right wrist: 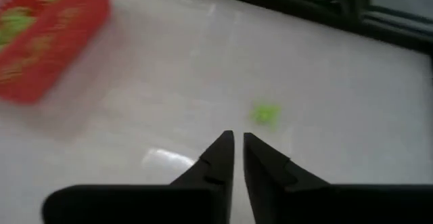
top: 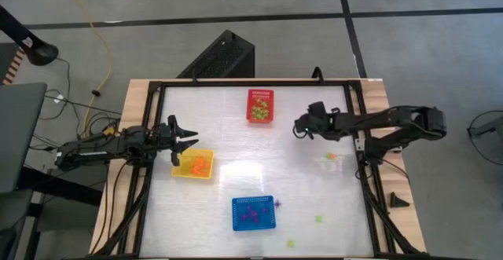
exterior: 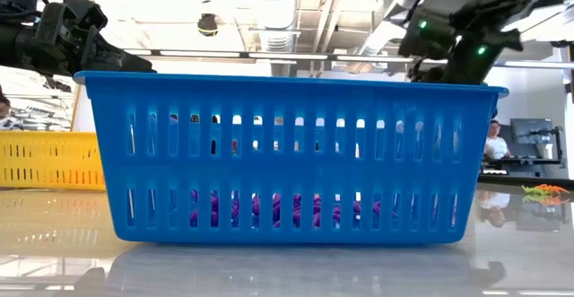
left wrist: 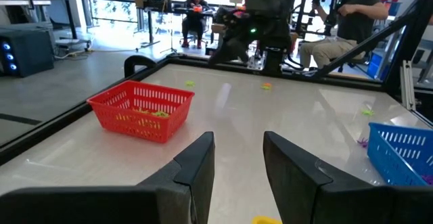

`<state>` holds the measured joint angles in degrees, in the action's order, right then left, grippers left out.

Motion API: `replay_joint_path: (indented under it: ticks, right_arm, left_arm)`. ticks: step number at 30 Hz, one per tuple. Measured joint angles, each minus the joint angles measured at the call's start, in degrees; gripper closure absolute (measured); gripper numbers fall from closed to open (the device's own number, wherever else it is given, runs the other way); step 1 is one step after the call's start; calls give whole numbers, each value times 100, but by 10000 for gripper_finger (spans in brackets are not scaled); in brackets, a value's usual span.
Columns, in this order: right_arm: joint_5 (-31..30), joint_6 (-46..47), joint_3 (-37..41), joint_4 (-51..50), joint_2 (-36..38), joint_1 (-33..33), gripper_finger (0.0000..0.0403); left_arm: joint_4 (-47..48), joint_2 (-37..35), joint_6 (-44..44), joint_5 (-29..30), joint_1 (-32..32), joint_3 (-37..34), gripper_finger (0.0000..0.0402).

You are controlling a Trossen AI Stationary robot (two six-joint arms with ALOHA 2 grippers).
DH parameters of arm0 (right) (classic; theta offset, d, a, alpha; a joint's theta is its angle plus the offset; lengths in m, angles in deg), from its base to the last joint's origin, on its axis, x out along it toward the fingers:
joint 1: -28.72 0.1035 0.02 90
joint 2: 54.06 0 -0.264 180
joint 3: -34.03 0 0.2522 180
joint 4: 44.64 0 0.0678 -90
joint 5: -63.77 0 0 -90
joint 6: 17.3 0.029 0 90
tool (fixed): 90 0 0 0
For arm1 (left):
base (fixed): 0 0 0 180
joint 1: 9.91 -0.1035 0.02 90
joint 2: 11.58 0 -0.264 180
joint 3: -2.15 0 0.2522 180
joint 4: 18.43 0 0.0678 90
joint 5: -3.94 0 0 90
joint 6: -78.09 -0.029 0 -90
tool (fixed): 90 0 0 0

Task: Sort Halloween decoration
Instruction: Put the green spider toy into the red basket

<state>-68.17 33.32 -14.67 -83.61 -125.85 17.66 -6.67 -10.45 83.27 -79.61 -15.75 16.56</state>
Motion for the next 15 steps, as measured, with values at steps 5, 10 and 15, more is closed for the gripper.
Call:
replay_joint_path:
  ticks: [5, 10, 15]
  right_arm:
    - [-217, -108, -2, 271, -447, -485, 289]
    - [-140, -189, -2, 781, -1030, -955, 221]
    - [-49, -335, -2, 1113, -1575, -1128, 165]
  left_arm:
    - [0, 0, 0, 0, 2, 0, 285]
    - [0, 0, 1, 0, 1, 0, 285]
    - [0, 0, 2, 1, 1, 1, 285]
